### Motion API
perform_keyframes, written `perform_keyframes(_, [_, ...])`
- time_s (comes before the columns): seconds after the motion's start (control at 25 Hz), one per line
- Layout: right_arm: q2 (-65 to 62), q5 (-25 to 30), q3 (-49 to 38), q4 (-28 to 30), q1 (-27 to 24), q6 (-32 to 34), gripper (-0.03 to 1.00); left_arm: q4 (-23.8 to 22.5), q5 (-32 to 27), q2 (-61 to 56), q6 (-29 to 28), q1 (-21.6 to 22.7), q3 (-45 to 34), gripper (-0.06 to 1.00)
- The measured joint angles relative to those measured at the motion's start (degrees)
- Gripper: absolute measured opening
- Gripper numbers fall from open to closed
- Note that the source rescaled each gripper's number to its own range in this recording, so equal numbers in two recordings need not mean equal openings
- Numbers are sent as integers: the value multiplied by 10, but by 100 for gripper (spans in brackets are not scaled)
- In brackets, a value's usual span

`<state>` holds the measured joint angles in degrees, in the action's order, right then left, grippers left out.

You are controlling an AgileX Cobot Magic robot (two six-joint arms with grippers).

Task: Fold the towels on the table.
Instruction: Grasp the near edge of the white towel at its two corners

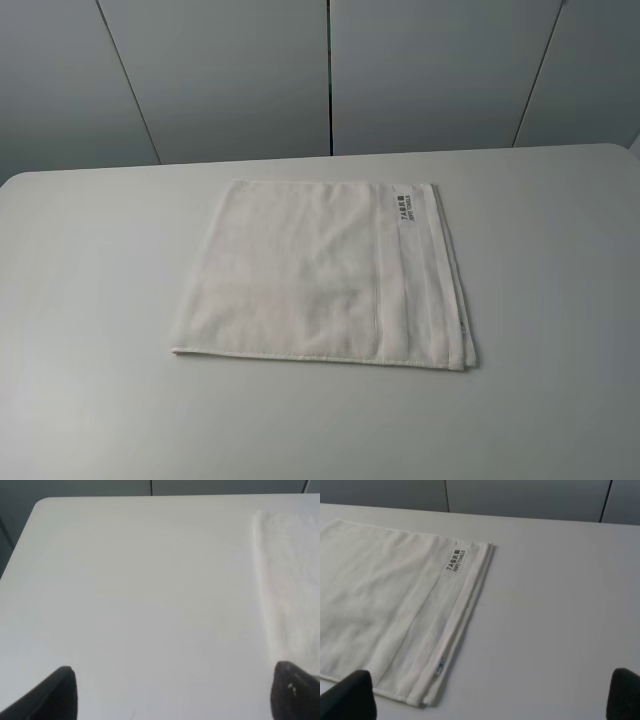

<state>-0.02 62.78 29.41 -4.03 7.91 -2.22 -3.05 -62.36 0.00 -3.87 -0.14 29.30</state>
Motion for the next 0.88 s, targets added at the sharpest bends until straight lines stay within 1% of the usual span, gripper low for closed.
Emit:
perform_keyframes(0.68, [0, 0, 0, 0, 0, 0, 100, 0, 0, 0, 0, 0, 0, 100])
perform_keyframes(0.88, [0, 0, 0, -14, 0, 1, 100, 0, 0, 0, 2, 0, 0, 100])
